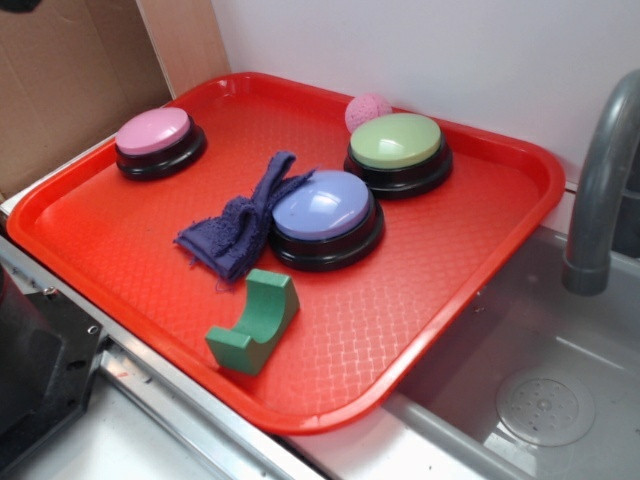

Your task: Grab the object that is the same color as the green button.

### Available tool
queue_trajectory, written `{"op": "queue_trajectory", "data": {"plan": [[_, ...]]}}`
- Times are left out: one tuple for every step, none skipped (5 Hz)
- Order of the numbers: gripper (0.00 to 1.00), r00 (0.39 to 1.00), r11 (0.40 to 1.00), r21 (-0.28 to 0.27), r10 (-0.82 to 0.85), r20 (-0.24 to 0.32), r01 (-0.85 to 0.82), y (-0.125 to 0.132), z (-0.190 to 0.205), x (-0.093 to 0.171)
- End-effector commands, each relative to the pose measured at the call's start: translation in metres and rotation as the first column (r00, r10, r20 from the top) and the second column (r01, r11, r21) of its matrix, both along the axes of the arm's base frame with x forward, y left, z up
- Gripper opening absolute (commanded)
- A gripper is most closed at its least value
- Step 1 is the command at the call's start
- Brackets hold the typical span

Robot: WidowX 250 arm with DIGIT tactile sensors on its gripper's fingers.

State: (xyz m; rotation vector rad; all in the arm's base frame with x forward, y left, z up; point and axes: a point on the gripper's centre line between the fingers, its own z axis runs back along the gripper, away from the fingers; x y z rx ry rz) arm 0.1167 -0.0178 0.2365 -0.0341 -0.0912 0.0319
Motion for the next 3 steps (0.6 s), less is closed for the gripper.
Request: {"op": "queue_trajectory", "data": {"plan": [[1.00, 1.000, 1.000, 0.000, 0.000, 0.000, 0.000, 0.000, 0.000, 0.000], [1.00, 0.997, 0.996, -0.033, 0.078, -0.008, -0.078, -0.015, -0.014, 0.011], [1.00, 0.988, 0.987, -0.045, 0.155, -0.021, -0.156, -0.027, -0.038, 0.023]]}}
